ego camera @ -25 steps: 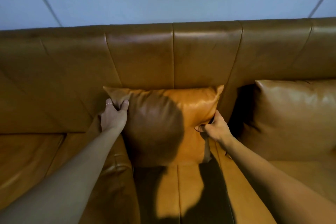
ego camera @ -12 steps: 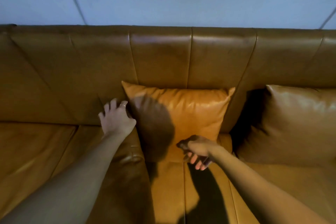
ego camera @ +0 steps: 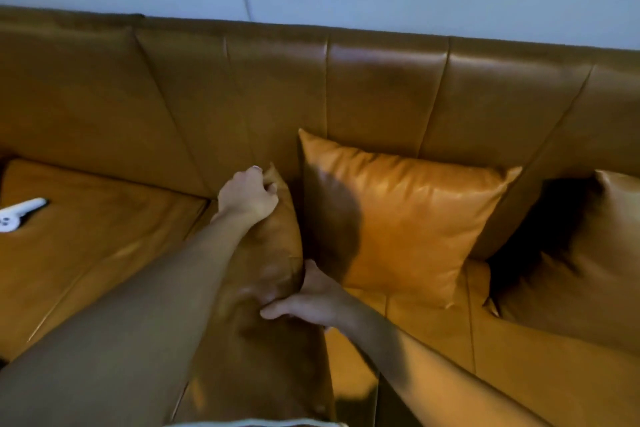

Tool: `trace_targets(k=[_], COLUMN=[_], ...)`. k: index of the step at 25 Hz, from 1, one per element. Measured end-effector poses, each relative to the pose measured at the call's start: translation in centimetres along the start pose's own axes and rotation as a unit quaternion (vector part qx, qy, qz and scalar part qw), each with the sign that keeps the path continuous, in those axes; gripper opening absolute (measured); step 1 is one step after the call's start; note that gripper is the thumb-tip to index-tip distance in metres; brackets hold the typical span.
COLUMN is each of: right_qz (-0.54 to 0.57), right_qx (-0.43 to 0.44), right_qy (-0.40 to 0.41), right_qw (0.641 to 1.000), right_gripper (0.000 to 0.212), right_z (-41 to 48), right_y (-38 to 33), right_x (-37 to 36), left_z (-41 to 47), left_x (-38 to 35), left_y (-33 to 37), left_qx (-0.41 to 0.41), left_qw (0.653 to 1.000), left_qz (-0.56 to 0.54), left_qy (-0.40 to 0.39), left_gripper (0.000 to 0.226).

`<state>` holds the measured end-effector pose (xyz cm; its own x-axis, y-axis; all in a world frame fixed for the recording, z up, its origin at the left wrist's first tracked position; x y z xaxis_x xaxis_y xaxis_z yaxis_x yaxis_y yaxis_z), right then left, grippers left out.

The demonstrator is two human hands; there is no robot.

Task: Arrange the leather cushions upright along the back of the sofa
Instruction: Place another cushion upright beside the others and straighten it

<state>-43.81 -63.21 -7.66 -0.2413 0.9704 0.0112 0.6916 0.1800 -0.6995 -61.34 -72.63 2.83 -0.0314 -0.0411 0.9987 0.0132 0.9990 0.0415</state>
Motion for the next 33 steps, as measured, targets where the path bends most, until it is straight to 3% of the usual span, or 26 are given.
trace_targets(k=[3,8,11,15,18,24,33], right_qz=[-0.028,-0.017,-0.039,-0.053,-0.001,0.021,-0.024], right_qx=[0.069,0.139,0.067,-0.057,-0.047,-0.04,0.01], right_qy=[0.028,0.007,-0.042,-0.161,-0.19,-0.182,-0.145], right_qw=[0.997,0.99,0.996,0.984,0.981,0.982,0.989], right_gripper=[0.111,0.094,0.098,0.117,0.123,0.126,0.128], right_z=[0.2,0.6,2.0,5.6,9.4,11.7,10.6], right_y=[-2.9,-9.9,-10.1,-7.2,-8.3,-10.4,-10.5], right_x=[-0.7,-1.8,-1.5,-5.8,-9.6,-10.4,-11.3], left_z=[0.3,4.6,8.6,14.2,17.6,20.4,19.4], left_x=[3.3,8.8,10.5,7.6,5.3,4.3,7.3], left_y=[-4.2,-13.7,-19.3,-24.7,-24.7,-23.0,-21.7], left_qx=[0.03,0.13,0.182,0.229,0.201,0.161,0.141], left_qw=[0.998,0.98,0.966,0.957,0.963,0.965,0.97], left_qz=[0.01,-0.048,-0.08,-0.141,-0.17,-0.202,-0.194], left_qy=[0.053,0.144,0.166,0.104,0.064,0.036,0.042], left_gripper=[0.019,0.027,0.035,0.033,0.03,0.026,0.028])
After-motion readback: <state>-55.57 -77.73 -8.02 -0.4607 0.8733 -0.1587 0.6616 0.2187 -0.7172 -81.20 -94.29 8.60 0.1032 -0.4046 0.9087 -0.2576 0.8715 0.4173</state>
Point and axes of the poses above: each hand's wrist, its own z-axis towards the middle knuckle, its own x-axis out of the back of the hand, y = z × x, the point moved 9 cm from there along z, towards the middle knuckle, and after that the axes turned 14 degrees about z, right-handed, at the moved point
